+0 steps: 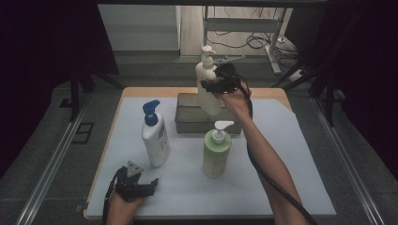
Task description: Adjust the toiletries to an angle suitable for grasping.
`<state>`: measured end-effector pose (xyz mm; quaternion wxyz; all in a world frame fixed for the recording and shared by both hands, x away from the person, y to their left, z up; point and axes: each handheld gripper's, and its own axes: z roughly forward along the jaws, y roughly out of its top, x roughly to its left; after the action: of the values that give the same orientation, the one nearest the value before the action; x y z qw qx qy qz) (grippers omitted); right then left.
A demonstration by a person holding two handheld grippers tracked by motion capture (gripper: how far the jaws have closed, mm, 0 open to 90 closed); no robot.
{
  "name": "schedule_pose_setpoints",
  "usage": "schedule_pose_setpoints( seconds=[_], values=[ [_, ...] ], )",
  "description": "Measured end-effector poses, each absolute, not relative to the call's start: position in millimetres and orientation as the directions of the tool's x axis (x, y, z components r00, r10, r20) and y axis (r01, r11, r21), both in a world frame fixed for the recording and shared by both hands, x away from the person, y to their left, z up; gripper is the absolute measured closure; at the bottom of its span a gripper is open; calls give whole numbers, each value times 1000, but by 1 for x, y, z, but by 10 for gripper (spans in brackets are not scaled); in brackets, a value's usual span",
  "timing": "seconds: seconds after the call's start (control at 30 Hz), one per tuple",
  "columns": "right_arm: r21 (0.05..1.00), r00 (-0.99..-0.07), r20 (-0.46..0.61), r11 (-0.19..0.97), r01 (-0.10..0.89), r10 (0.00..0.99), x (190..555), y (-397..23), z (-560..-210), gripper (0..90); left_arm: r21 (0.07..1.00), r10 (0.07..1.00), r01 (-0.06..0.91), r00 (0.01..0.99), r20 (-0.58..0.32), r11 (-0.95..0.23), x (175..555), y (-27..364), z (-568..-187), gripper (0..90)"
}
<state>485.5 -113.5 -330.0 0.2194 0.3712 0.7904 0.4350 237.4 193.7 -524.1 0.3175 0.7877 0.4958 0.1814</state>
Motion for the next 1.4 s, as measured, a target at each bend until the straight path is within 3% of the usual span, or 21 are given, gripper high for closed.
schedule_pose_setpoints(
  seconds=[0.6, 1.4],
  values=[
    [848, -637, -29, 356, 392, 770, 498, -82, -368, 371, 679, 896, 667, 442, -30, -306, 237, 194, -524, 106],
    [823, -668, -9, 384, 417, 744, 481, -89, -402, 369, 679, 896, 667, 443, -28, -308, 237, 194, -524, 106]
  ],
)
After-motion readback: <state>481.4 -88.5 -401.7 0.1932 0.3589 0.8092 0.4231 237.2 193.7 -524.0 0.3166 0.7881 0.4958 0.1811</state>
